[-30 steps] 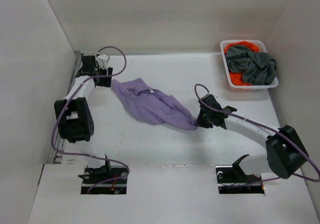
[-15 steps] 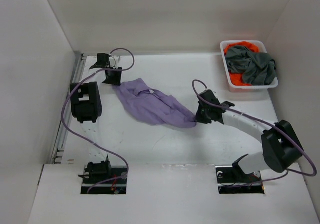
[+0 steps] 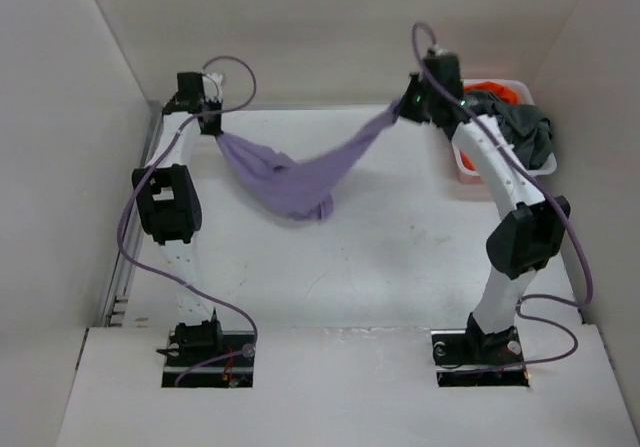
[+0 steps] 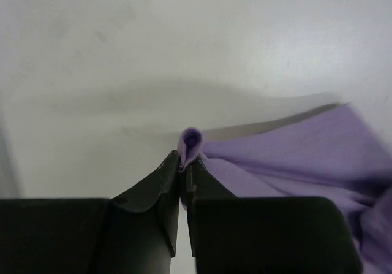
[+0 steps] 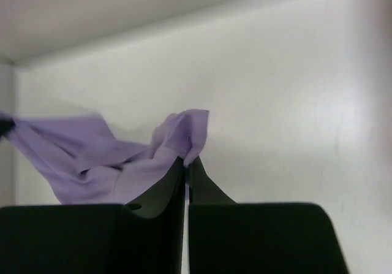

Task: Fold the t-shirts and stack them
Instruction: Flatten out the tshirt

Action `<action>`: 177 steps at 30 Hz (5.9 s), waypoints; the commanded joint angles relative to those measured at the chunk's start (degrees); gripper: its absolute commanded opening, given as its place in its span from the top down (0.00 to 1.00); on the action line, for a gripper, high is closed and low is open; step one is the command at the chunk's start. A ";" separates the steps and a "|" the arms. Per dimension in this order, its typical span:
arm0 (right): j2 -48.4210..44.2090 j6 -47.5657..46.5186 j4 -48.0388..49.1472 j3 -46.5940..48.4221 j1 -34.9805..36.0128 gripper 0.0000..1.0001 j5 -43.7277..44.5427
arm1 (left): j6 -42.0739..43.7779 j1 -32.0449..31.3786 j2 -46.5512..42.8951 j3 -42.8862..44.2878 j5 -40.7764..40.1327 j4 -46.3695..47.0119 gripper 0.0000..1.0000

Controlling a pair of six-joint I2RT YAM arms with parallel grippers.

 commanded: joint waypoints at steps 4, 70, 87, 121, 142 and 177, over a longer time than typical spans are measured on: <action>-3.03 -6.16 -3.54 25.53 -4.31 1.00 1.26 | 7.65 1.70 -21.63 13.52 -3.25 7.80 1.00; -2.10 0.53 -1.58 21.36 -7.03 1.00 -3.85 | 39.48 -1.28 -35.02 -19.25 -19.07 27.04 1.00; -18.16 -1.50 5.07 6.18 3.32 1.00 -1.21 | 33.87 -26.85 -48.99 -37.19 -15.91 13.60 0.71; -32.56 -11.18 10.34 1.46 22.33 1.00 18.58 | 32.79 -25.45 -56.10 -51.60 13.89 -7.24 0.30; -47.95 -3.17 11.84 -24.67 18.10 1.00 14.35 | 29.37 -37.67 -32.03 -50.56 17.75 -0.64 0.35; -49.71 -3.44 10.43 -26.43 14.76 1.00 13.30 | 26.21 -35.38 -32.82 -48.54 22.50 -12.60 0.47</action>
